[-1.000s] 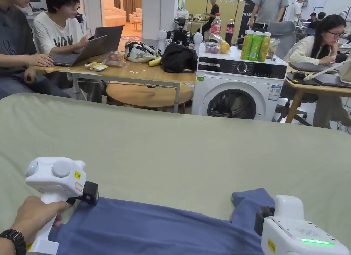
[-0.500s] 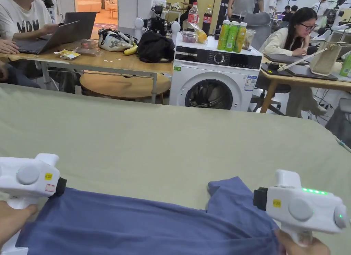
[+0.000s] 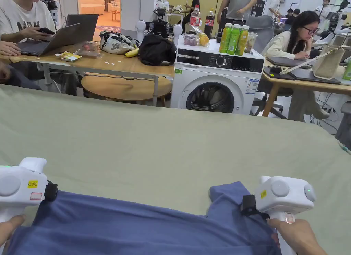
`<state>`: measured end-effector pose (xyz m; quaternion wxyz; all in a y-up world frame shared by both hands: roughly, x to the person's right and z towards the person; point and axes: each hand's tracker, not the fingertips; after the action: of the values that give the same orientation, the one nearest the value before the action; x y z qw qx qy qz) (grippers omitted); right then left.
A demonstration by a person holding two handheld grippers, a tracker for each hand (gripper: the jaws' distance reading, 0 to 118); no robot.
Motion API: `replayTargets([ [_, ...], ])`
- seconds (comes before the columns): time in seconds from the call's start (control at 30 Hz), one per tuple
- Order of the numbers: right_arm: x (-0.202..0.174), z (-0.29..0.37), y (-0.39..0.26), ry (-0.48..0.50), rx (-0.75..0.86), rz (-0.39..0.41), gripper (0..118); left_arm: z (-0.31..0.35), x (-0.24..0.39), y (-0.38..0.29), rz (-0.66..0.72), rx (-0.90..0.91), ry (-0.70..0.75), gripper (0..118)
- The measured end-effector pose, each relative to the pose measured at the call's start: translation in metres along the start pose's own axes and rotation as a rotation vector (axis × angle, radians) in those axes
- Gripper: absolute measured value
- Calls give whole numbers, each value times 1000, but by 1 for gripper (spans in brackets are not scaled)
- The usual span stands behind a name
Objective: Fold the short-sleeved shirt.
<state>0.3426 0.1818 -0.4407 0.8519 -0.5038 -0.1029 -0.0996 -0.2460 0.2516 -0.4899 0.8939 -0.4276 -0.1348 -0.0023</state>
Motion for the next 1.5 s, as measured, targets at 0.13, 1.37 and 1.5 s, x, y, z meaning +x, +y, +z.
replayTargets([
  [0.13,-8,2,0,-26,85,22,0,3,3,-1,-4,-6,6,0],
  [1.37,3,193,-213,-90,137,146,0,138,-22,-132,-4,17,-95,0],
  [1.5,6,174,-225,-101,88,161,0,124,-15,-148,-107,-61,-46,0],
])
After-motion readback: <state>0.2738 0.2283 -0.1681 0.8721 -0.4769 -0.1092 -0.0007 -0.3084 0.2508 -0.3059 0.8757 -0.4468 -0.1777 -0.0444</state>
